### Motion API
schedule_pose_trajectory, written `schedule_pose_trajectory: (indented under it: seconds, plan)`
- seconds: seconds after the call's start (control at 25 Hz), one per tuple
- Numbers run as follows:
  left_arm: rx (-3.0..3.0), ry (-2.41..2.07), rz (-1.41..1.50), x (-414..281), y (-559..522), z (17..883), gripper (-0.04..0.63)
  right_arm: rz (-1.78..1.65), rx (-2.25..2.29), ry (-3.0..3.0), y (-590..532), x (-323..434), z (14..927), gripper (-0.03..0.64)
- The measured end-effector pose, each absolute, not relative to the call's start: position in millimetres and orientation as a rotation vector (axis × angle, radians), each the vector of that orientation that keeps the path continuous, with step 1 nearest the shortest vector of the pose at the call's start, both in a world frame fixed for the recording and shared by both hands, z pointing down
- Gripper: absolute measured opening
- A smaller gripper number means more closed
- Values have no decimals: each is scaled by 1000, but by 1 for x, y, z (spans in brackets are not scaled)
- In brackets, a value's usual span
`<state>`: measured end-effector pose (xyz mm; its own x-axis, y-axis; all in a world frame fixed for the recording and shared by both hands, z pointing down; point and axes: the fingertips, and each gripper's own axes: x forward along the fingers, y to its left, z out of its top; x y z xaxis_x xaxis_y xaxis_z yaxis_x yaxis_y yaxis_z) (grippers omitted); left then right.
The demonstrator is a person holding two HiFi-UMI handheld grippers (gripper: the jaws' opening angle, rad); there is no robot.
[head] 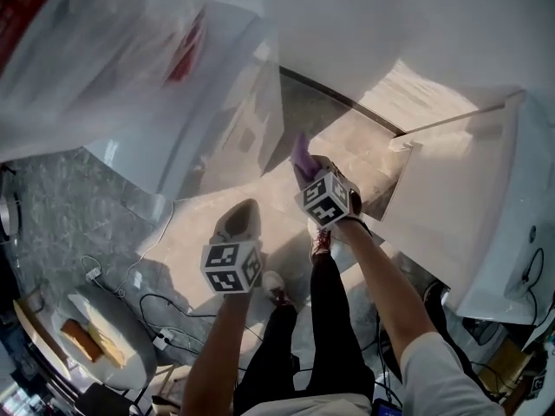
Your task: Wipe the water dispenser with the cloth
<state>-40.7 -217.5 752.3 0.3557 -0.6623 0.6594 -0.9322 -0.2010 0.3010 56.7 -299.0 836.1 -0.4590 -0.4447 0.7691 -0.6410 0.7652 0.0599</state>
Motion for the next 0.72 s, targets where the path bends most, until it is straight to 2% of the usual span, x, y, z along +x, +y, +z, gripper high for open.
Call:
schedule_pose_trajectory:
  seconds: [0.36, 0.72]
  plan:
    - [1914, -1358, 626, -21, -263, 804, 17, 513, 836, -2112, -338, 73, 888, 55]
    - [1930, -1398, 633, -6, -288, 862, 17, 521, 797, -2113, -399, 56, 969, 55]
